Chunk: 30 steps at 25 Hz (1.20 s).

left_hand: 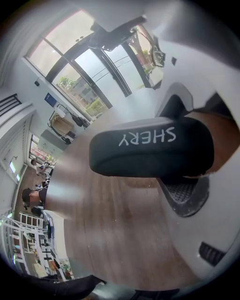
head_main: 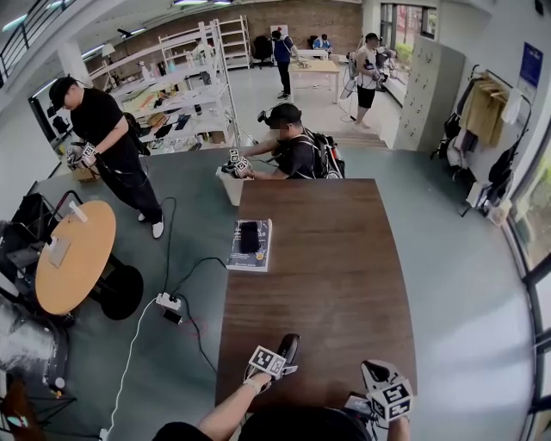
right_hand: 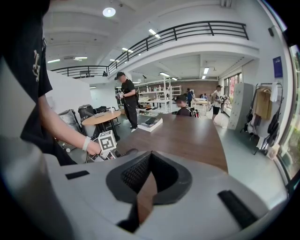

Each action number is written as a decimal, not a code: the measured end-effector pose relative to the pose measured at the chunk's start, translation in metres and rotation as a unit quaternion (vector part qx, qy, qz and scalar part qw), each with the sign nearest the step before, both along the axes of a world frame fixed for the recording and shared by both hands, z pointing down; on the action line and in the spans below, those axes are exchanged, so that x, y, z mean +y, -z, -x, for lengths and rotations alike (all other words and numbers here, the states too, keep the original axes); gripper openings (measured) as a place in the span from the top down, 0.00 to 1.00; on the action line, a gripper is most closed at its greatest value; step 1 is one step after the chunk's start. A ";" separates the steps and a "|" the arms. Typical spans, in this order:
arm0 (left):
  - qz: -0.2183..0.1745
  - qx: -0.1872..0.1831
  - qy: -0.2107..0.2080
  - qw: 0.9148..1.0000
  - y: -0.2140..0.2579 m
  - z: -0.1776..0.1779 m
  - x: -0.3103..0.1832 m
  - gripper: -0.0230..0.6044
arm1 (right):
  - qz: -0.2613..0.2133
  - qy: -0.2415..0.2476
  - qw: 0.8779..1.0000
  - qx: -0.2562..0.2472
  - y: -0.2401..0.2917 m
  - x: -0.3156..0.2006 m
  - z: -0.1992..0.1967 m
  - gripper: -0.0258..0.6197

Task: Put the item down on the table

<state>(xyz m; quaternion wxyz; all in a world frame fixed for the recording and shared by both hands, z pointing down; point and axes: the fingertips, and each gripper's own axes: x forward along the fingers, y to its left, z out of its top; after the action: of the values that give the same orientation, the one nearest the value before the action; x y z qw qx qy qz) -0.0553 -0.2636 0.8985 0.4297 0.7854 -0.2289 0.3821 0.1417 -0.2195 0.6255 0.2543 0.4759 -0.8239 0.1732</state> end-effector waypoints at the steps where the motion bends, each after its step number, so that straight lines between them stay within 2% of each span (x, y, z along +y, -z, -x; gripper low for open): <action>1: 0.001 -0.005 -0.002 1.000 -0.003 0.000 0.000 0.39 | 0.000 0.000 1.000 -0.002 -0.002 0.000 -0.001 0.98; 4: 0.004 -0.019 -0.008 1.000 -0.013 0.001 0.002 0.39 | -0.001 -0.003 1.000 -0.006 -0.012 0.000 -0.003 0.98; 8: 0.007 -0.033 -0.017 0.999 -0.018 -0.002 0.004 0.39 | 0.007 -0.004 1.000 0.009 0.008 -0.002 -0.002 0.98; 13: 0.001 -0.052 -0.034 0.998 -0.019 -0.003 0.005 0.39 | 0.008 -0.014 1.000 0.000 -0.004 0.001 -0.012 0.98; 18: -0.005 -0.095 -0.062 0.993 -0.026 -0.003 0.008 0.39 | 0.005 -0.012 1.000 0.000 -0.004 -0.004 -0.010 0.98; 23: -0.027 -0.108 -0.068 0.991 -0.029 0.000 0.009 0.39 | -0.001 -0.011 1.000 -0.008 -0.016 -0.001 -0.014 0.98; 27: -0.040 -0.123 -0.078 0.989 -0.031 -0.003 0.012 0.39 | 0.003 -0.012 1.000 0.003 0.005 -0.003 -0.013 0.98; 30: -0.052 -0.138 -0.089 0.985 -0.036 -0.005 0.014 0.39 | -0.001 -0.014 1.000 -0.004 -0.013 0.002 -0.020 0.98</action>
<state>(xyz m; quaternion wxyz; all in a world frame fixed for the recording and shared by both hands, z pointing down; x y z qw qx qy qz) -0.0505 -0.2493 0.9343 0.3166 0.7638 -0.2344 0.5113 0.1617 -0.2177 0.6383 0.2482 0.4868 -0.8185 0.1775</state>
